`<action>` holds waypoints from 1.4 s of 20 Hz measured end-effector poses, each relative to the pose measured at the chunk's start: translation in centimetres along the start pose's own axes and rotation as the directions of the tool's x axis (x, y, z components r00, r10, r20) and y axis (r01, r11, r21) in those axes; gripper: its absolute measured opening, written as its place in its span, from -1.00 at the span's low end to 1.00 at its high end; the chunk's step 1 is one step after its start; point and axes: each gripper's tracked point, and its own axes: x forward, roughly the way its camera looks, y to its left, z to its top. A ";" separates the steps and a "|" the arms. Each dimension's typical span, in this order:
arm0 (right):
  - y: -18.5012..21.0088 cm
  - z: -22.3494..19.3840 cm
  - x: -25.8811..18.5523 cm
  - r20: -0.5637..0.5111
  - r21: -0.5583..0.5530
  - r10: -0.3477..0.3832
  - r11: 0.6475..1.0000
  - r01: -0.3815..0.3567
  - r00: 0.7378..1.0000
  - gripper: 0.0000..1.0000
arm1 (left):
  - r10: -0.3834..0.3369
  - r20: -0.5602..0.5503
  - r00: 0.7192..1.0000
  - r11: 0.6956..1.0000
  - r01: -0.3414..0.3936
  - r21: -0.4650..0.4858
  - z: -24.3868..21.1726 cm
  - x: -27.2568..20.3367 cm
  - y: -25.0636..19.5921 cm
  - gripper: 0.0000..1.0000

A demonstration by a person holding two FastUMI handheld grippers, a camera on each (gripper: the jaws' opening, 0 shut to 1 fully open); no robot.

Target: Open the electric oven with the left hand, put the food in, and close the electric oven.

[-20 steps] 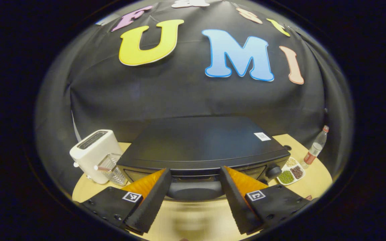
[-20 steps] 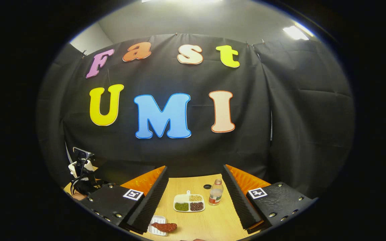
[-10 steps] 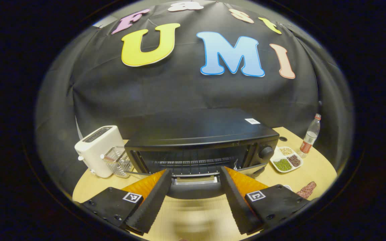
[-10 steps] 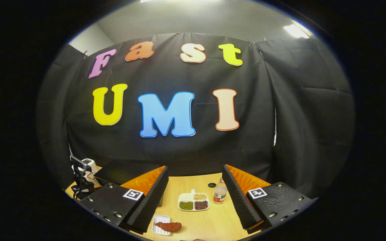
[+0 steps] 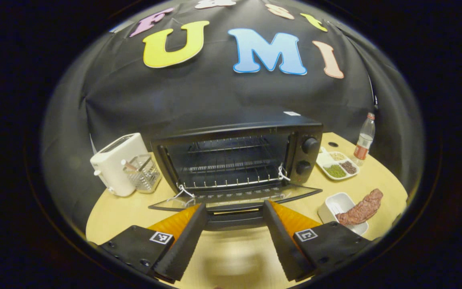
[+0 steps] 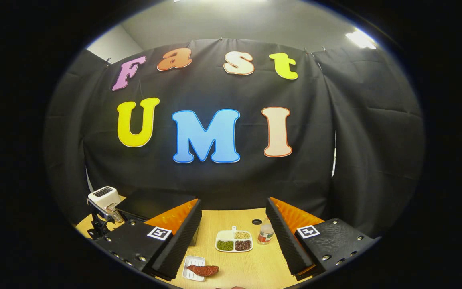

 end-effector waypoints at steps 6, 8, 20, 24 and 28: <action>0.8 -0.7 -0.4 -0.015 -0.022 0.018 1.000 -0.019 1.000 0.96 | -0.012 -0.126 0.992 1.000 0.008 -0.027 -5.3 0.3 0.1 0.89; 1.1 -1.0 -0.4 -0.019 -0.034 0.029 0.999 -0.030 0.999 0.96 | -0.012 -0.124 0.992 0.999 0.007 -0.044 -5.3 0.0 0.3 0.89; 3.3 -16.6 2.7 -0.368 0.268 0.336 0.931 -0.247 0.867 0.96 | -0.009 0.290 0.957 0.996 0.035 -0.084 13.3 -10.3 -1.2 0.82; 3.1 -24.4 3.1 -0.471 0.457 0.423 0.868 -0.196 0.774 0.96 | -0.029 0.371 0.928 0.998 0.050 -0.046 17.1 -13.9 -2.4 0.94; 4.4 -31.3 3.3 -0.504 0.660 0.527 0.746 -0.088 0.684 0.94 | -0.033 0.397 0.917 0.995 0.068 -0.075 18.3 -16.7 -3.4 0.90</action>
